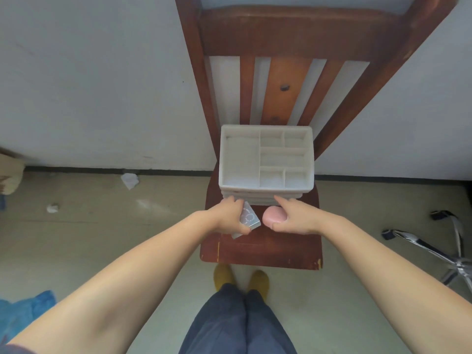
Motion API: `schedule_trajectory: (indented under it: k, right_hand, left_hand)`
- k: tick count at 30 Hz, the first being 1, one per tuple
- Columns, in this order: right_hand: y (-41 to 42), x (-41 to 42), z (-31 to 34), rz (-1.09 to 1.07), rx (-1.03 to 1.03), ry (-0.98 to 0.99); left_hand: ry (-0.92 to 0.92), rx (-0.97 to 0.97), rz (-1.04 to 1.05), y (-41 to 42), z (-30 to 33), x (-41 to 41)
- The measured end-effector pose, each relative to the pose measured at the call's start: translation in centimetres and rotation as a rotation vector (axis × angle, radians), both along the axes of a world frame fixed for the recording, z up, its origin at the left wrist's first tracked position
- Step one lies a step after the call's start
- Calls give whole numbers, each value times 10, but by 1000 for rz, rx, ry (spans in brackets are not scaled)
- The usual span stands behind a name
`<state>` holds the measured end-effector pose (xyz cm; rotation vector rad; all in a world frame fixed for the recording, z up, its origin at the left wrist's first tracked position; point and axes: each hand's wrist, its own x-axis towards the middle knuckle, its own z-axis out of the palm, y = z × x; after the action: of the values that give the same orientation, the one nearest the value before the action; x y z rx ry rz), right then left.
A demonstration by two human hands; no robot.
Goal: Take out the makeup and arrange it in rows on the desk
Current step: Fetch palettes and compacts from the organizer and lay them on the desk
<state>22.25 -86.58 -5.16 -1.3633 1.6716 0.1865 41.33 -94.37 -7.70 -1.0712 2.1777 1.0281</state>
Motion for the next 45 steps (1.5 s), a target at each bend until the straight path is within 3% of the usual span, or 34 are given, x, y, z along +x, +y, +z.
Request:
schedule_trajectory:
  k: [5,9,17,25,36,45]
  right_hand:
    - [-7,10,57,68,-420,132]
    - [-33,26,96,260,-646,210]
    - [-61,86,134,651,-837,81]
    - [0,173,143,1190,-837,-91]
    - [257,333,157,1961,-891,-421]
    - [570,408,145,2303,-825,-681]
  left_hand:
    - [112,-185,8,-10,58,23]
    - [171,-438,35,-22,113,52]
    - [-30,-764,269,32,167,128]
    - [-253,-693,831,219,159,168]
    - [-539,-727,1602,575,180,183]
    - [-713,-596,1951,882,184,146]
